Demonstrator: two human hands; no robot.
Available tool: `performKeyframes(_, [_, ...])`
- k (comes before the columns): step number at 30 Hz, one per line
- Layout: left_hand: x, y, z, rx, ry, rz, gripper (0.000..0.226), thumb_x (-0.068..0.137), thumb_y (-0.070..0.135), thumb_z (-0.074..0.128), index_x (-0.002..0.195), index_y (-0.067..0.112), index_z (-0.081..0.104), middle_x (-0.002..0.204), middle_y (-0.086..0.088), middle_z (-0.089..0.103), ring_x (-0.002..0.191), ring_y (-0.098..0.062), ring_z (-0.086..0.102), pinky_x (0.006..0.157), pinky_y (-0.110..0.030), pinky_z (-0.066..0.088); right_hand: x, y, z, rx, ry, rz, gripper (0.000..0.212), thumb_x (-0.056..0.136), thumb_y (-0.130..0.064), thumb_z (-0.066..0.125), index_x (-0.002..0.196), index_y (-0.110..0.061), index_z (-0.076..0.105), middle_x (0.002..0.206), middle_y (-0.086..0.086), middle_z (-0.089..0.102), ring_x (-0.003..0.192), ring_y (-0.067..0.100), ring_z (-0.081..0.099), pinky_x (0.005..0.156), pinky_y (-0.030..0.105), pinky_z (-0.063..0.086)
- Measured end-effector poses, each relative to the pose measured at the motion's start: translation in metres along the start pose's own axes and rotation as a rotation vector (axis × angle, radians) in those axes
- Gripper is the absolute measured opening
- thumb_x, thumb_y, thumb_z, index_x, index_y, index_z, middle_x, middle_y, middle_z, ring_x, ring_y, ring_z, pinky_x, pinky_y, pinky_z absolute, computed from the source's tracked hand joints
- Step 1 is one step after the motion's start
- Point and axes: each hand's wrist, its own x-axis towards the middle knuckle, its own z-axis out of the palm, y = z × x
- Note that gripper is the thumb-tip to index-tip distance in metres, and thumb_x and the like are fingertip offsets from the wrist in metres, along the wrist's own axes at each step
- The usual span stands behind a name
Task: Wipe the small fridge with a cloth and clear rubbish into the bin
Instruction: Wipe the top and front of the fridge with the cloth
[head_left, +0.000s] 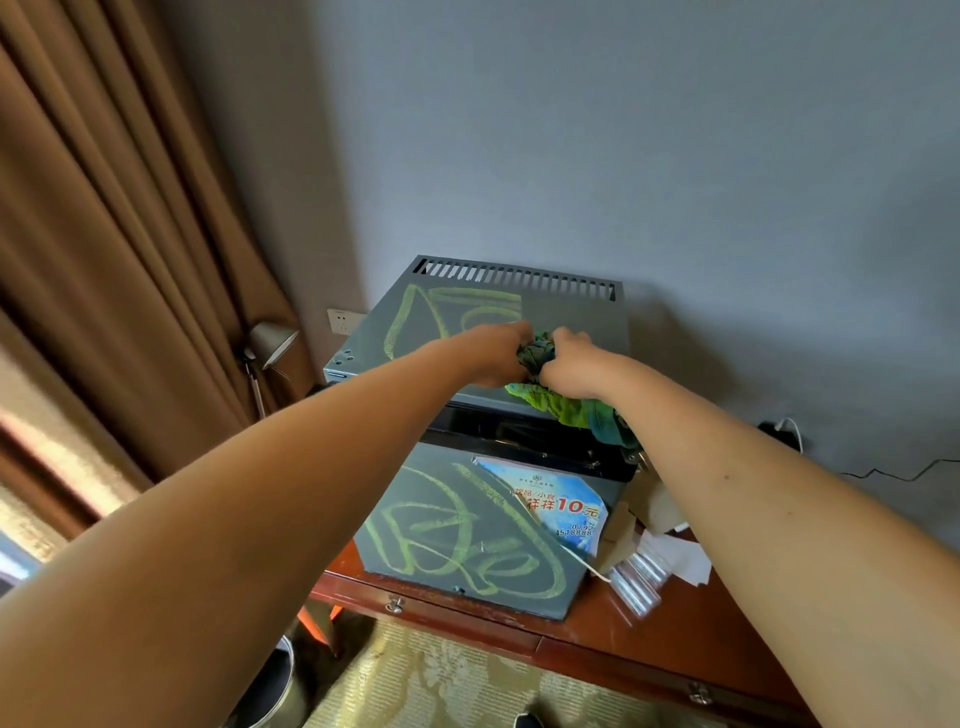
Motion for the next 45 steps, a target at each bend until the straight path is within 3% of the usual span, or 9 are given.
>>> performKeyframes(7, [0.031, -0.012, -0.011, -0.014, -0.001, -0.034, 0.054, 0.094, 0.031, 0.067, 0.141, 0.018, 0.044, 0.133, -0.013, 0.060, 0.114, -0.032, 0.059, 0.098, -0.048, 0.051, 0.039, -0.005, -0.012, 0.016, -0.001, -0.011, 0.073, 0.097, -0.022, 0.046, 0.160, -0.018, 0.009, 0.161, 0.012, 0.017, 0.122, 0.040, 0.047, 0.081, 0.040, 0.044])
performKeyframes(11, [0.056, -0.021, -0.022, -0.043, 0.007, -0.048, 0.053, 0.095, 0.029, 0.067, 0.141, 0.017, 0.044, 0.132, -0.012, 0.060, 0.102, -0.027, 0.060, 0.085, -0.038, 0.051, 0.073, -0.009, -0.023, -0.011, -0.011, -0.029, 0.070, 0.096, -0.025, 0.048, 0.157, -0.017, 0.015, 0.153, 0.015, 0.029, 0.123, 0.042, 0.048, 0.080, 0.040, 0.043])
performKeyframes(14, [0.081, -0.029, -0.029, -0.062, 0.009, -0.087, 0.051, 0.095, 0.028, 0.067, 0.139, 0.018, 0.045, 0.130, -0.011, 0.062, 0.089, -0.022, 0.059, 0.075, -0.035, 0.051, 0.102, -0.015, -0.033, -0.029, -0.023, -0.033, 0.071, 0.097, -0.022, 0.046, 0.158, -0.015, 0.011, 0.159, 0.015, 0.022, 0.131, 0.044, 0.042, 0.089, 0.042, 0.044])
performKeyframes(19, [0.126, -0.045, -0.041, -0.052, 0.022, -0.152, 0.056, 0.094, 0.030, 0.068, 0.143, 0.021, 0.043, 0.136, -0.008, 0.059, 0.110, -0.027, 0.060, 0.090, -0.040, 0.051, 0.152, -0.025, -0.050, -0.024, -0.049, -0.068, 0.076, 0.097, -0.021, 0.045, 0.161, -0.015, 0.004, 0.167, 0.014, 0.008, 0.146, 0.042, 0.026, 0.112, 0.046, 0.038])
performKeyframes(27, [0.165, -0.065, -0.051, -0.052, 0.066, -0.233, 0.054, 0.091, 0.033, 0.069, 0.138, 0.021, 0.046, 0.128, -0.008, 0.061, 0.109, -0.028, 0.061, 0.092, -0.043, 0.053, 0.200, -0.037, -0.063, -0.032, -0.052, -0.102, 0.073, 0.095, -0.029, 0.050, 0.157, -0.010, 0.015, 0.154, 0.019, 0.028, 0.133, 0.041, 0.042, 0.096, 0.041, 0.045])
performKeyframes(34, [0.144, -0.054, -0.048, 0.056, 0.075, -0.208, 0.049, 0.092, 0.025, 0.066, 0.137, 0.017, 0.048, 0.130, -0.008, 0.060, 0.101, -0.024, 0.054, 0.078, -0.033, 0.043, 0.170, -0.031, -0.055, -0.050, -0.058, -0.093, 0.080, 0.095, -0.027, 0.050, 0.160, -0.011, 0.006, 0.164, 0.019, 0.013, 0.147, 0.041, 0.024, 0.115, 0.047, 0.034])
performKeyframes(39, [0.099, -0.044, -0.037, 0.021, 0.057, -0.197, 0.048, 0.093, 0.018, 0.064, 0.138, 0.018, 0.048, 0.129, -0.008, 0.062, 0.098, -0.025, 0.062, 0.081, -0.037, 0.056, 0.120, -0.032, -0.038, -0.061, -0.053, -0.078, 0.078, 0.096, -0.032, 0.051, 0.159, -0.011, 0.008, 0.160, 0.017, 0.021, 0.139, 0.043, 0.036, 0.109, 0.046, 0.041])
performKeyframes(45, [0.039, -0.035, -0.022, 0.009, 0.054, -0.139, 0.041, 0.093, 0.022, 0.066, 0.131, 0.016, 0.051, 0.119, -0.007, 0.065, 0.098, -0.026, 0.061, 0.081, -0.037, 0.054, 0.061, -0.033, -0.013, -0.062, -0.037, -0.052, 0.074, 0.096, -0.035, 0.052, 0.157, -0.016, 0.013, 0.158, 0.013, 0.025, 0.134, 0.042, 0.041, 0.104, 0.047, 0.043])
